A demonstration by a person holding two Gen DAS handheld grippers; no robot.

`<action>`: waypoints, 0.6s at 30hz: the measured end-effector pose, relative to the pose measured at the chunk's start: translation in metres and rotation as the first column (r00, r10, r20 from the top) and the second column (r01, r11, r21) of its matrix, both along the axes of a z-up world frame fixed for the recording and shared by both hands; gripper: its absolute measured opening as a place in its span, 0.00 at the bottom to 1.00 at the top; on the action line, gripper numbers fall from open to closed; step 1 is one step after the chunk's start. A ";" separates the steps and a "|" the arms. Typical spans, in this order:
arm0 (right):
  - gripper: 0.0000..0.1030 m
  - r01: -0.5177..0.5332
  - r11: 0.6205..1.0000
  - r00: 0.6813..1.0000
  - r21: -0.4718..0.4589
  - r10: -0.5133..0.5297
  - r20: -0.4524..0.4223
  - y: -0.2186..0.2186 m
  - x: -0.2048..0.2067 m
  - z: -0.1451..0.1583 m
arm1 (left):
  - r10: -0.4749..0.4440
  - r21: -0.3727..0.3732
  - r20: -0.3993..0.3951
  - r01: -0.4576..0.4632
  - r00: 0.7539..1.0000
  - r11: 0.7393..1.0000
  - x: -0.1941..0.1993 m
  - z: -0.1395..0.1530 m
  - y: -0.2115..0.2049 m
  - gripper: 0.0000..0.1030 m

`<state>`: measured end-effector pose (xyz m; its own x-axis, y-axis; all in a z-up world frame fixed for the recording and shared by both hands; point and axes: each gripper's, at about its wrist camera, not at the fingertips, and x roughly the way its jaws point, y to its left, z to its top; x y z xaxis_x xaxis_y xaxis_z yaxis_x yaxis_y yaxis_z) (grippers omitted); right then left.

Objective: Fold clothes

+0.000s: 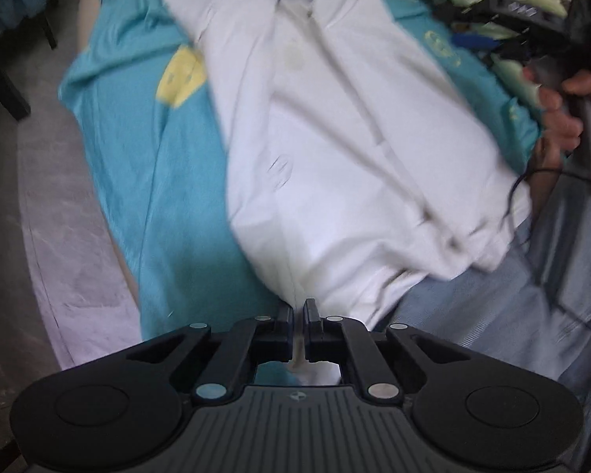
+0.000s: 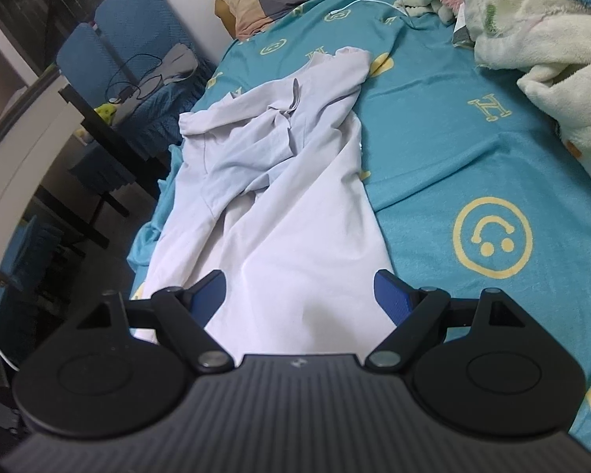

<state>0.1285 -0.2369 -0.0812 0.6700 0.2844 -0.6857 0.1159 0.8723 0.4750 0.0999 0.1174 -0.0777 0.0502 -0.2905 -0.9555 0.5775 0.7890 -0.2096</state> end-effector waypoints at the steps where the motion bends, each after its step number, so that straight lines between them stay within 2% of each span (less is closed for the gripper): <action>1: 0.81 -0.005 1.000 1.000 0.025 0.004 0.008 -0.001 -0.001 0.000 | 0.016 0.005 0.025 -0.017 1.000 1.000 -0.006 0.013 -0.008 0.05; 5: 0.81 -0.049 0.982 0.999 0.181 0.045 0.029 0.001 0.003 -0.005 | 0.076 0.028 0.104 -0.079 0.992 0.996 -0.029 0.057 -0.038 0.05; 6: 0.75 -0.064 0.969 0.998 0.238 0.062 0.013 0.005 0.010 -0.009 | 0.085 0.025 0.121 -0.089 0.989 0.996 -0.034 0.064 -0.043 0.05; 10: 0.71 -0.100 0.898 0.989 0.428 0.137 -0.057 0.034 0.050 -0.031 | 0.138 0.007 0.150 -0.141 0.979 0.990 -0.046 0.081 -0.054 0.05; 11: 0.71 -0.090 0.880 0.986 0.467 0.144 -0.082 0.043 0.061 -0.040 | 0.152 -0.001 0.152 -0.154 0.977 0.988 -0.047 0.084 -0.055 0.05; 13: 0.70 -0.076 0.868 0.983 0.491 0.148 -0.108 0.061 0.081 -0.059 | 0.191 -0.019 0.147 -0.190 0.970 0.982 -0.047 0.087 -0.054 0.05; 16: 0.53 -0.106 0.875 0.977 0.472 0.179 -0.113 0.089 0.104 -0.078 | 0.246 -0.054 0.133 -0.241 0.960 0.969 -0.048 0.091 -0.053 0.05; 18: 0.12 -0.158 0.886 0.973 0.436 0.215 -0.085 0.102 0.110 -0.079 | 0.259 -0.053 0.132 -0.254 0.957 0.966 -0.051 0.091 -0.060 0.05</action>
<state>0.2382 -0.1353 -0.1599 0.4912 0.6776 -0.5474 0.0550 0.6030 0.7958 0.0486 0.0575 0.0132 0.2566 -0.2842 -0.9238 0.3813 0.9081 -0.1734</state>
